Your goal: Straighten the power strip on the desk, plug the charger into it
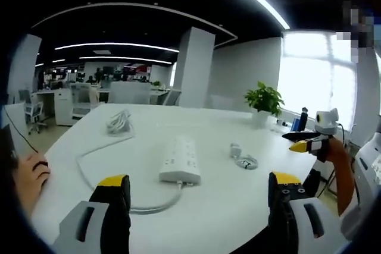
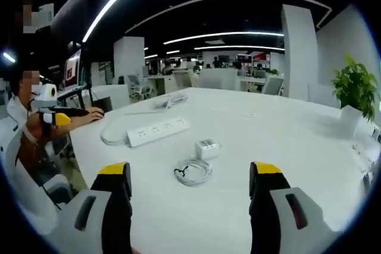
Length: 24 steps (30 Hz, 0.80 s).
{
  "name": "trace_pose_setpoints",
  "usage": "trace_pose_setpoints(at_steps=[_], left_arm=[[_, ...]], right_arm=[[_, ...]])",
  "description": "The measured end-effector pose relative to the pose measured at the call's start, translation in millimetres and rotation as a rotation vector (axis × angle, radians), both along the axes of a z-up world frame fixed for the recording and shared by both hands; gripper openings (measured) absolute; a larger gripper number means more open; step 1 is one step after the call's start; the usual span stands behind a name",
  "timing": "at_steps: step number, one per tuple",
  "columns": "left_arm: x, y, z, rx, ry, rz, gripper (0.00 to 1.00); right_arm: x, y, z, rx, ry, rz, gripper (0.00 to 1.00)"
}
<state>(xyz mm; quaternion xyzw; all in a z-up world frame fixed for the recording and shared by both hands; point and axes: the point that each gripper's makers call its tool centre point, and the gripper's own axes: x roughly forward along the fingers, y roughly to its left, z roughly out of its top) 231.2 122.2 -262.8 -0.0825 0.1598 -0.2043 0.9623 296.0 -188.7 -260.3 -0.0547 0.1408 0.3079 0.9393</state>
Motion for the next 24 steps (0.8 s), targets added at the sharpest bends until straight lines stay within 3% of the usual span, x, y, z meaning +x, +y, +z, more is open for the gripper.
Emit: trace_pose_setpoints(at_steps=[6, 19, 24], left_arm=[[3.8, -4, 0.4, -0.014, 0.001, 0.005, 0.96], [36.0, -11, -15.7, 0.048, 0.059, 0.001, 0.96], [45.6, -20, -15.7, 0.041, 0.059, -0.01, 0.96]], right_arm=[[-2, 0, 3.2, 0.0, -0.012, 0.002, 0.8], [23, -3, -15.5, 0.007, 0.032, 0.004, 0.8], [27, -2, -20.0, 0.006, 0.045, 0.012, 0.8]])
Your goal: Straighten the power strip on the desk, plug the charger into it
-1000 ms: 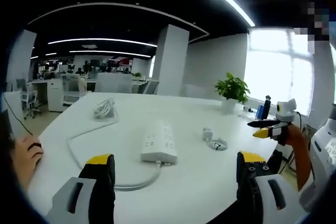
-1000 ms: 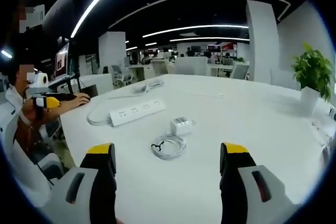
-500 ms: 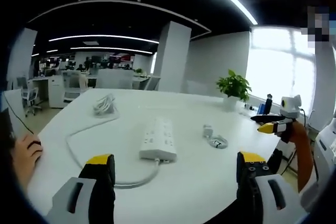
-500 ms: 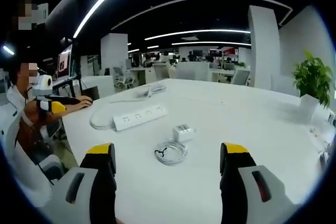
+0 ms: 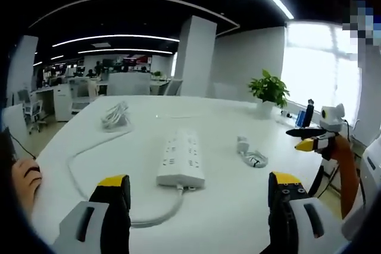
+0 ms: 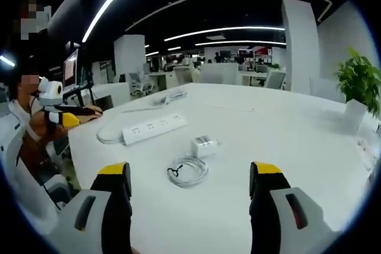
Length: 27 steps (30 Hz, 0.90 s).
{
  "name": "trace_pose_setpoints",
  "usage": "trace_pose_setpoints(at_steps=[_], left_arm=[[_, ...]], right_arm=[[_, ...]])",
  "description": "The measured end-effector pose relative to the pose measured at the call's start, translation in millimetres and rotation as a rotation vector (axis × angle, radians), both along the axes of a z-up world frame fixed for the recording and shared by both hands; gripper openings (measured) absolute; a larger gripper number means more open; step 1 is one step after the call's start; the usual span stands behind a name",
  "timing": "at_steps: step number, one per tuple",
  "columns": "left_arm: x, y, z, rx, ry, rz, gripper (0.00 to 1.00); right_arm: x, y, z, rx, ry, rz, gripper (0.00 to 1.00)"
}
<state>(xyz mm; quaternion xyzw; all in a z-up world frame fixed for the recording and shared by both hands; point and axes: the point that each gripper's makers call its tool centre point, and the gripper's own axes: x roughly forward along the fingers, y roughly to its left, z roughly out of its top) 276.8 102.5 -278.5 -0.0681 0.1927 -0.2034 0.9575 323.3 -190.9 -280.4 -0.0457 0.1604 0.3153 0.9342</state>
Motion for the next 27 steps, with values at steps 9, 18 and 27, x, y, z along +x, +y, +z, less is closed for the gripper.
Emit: trace_pose_setpoints(at_steps=[9, 18, 27], left_arm=[[23.3, -3, -12.2, 0.01, -0.005, 0.002, 0.96], [45.8, -10, -31.9, -0.013, 0.001, 0.005, 0.96], [67.1, -14, -53.9, 0.052, -0.055, -0.007, 0.96]], right_arm=[[11, 0, -6.9, -0.003, 0.013, 0.001, 0.8], [22, 4, -15.2, 0.001, 0.029, 0.009, 0.8], [28, 8, -21.7, 0.01, 0.043, 0.02, 0.8]])
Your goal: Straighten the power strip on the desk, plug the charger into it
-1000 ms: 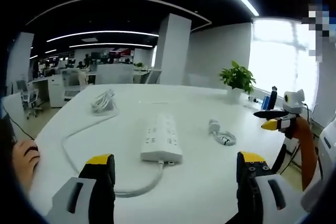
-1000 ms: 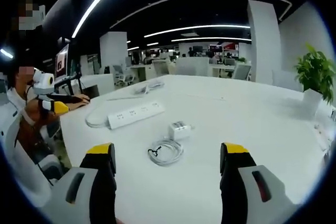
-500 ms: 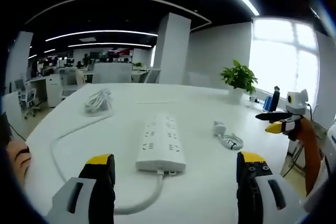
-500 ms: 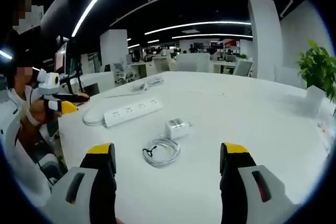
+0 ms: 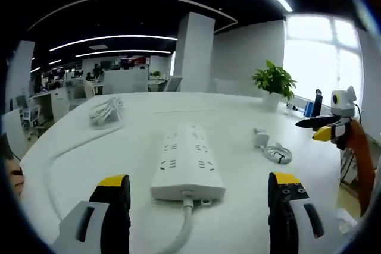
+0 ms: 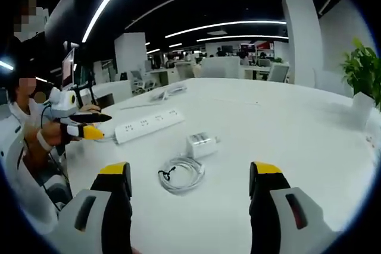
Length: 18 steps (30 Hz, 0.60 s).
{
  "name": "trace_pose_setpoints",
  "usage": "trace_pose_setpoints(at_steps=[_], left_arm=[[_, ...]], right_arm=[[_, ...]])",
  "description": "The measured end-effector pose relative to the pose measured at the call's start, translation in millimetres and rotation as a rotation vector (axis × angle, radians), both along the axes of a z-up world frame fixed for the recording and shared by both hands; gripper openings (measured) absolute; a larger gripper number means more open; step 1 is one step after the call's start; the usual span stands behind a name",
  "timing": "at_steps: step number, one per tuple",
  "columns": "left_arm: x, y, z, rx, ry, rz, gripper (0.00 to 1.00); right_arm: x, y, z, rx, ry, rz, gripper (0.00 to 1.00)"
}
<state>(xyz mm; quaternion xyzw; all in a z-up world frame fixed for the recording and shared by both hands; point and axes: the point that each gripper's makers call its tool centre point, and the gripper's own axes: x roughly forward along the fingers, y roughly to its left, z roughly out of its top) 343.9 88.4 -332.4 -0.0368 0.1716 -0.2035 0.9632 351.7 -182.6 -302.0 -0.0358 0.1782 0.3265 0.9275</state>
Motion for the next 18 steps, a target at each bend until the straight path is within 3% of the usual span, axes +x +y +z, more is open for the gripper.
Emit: trace_pose_setpoints(at_steps=[7, 14, 18], left_arm=[[9.7, -4, -15.5, -0.016, 0.037, -0.002, 0.95], [15.9, -7, -22.0, -0.022, 0.034, -0.017, 0.94], [18.4, -6, -25.9, -0.003, 0.029, -0.022, 0.89]], right_arm=[[2, -1, -5.3, 0.003, 0.011, -0.006, 0.79], [6, 1, -8.6, 0.002, 0.019, -0.004, 0.79], [8, 5, -12.2, 0.006, 0.026, 0.006, 0.79]])
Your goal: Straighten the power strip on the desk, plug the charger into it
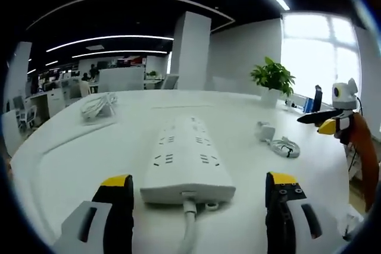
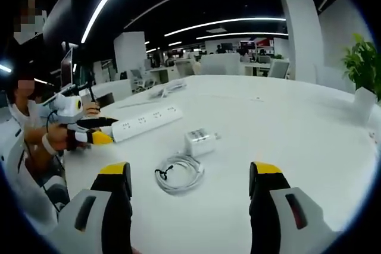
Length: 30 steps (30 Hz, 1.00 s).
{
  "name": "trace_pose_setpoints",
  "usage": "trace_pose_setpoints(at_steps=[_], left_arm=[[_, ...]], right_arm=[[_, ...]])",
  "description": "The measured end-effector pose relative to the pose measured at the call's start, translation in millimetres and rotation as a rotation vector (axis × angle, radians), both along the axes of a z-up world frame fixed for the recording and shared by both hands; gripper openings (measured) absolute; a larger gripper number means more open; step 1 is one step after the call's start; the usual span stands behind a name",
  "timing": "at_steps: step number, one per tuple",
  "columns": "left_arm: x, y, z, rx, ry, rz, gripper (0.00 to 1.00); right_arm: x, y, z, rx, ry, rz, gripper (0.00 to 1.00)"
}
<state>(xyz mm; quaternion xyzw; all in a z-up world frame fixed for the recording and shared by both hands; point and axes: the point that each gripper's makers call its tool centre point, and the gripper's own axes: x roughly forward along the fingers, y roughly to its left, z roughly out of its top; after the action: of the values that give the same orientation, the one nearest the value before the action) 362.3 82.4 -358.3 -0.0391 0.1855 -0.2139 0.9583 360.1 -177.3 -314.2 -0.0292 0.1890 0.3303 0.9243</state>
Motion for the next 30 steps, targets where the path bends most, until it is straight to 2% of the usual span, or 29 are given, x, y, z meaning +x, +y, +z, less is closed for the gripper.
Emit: trace_pose_setpoints(at_steps=[6, 12, 15, 17, 20, 22, 25, 30], left_arm=[[5.2, 2, -5.7, 0.032, 0.008, 0.006, 0.88], [6.9, 1, -7.4, 0.03, 0.002, 0.0, 0.79], [7.4, 0, -9.5, 0.048, 0.001, 0.0, 0.79], [7.7, 0, -9.8, 0.055, -0.005, 0.003, 0.78], [9.3, 4, -9.7, 0.069, -0.015, 0.027, 0.71], [9.3, 2, -10.1, 0.071, -0.019, 0.027, 0.71], [9.3, 2, -10.3, 0.073, -0.026, 0.02, 0.71], [9.1, 3, -9.7, 0.064, -0.035, 0.018, 0.71]], right_arm=[[1, 3, -2.0, 0.004, 0.006, 0.011, 0.79], [2, 5, -4.6, 0.002, 0.013, 0.015, 0.79], [3, 6, -5.1, 0.001, 0.015, 0.021, 0.79], [4, 10, -5.5, -0.007, 0.015, 0.034, 0.79], [7, 16, -5.8, -0.043, -0.002, 0.07, 0.76], [11, 21, -5.5, -0.051, -0.007, 0.081, 0.76], [13, 33, -6.5, -0.083, -0.029, 0.136, 0.75], [24, 53, 10.9, -0.158, -0.152, 0.234, 0.73]])
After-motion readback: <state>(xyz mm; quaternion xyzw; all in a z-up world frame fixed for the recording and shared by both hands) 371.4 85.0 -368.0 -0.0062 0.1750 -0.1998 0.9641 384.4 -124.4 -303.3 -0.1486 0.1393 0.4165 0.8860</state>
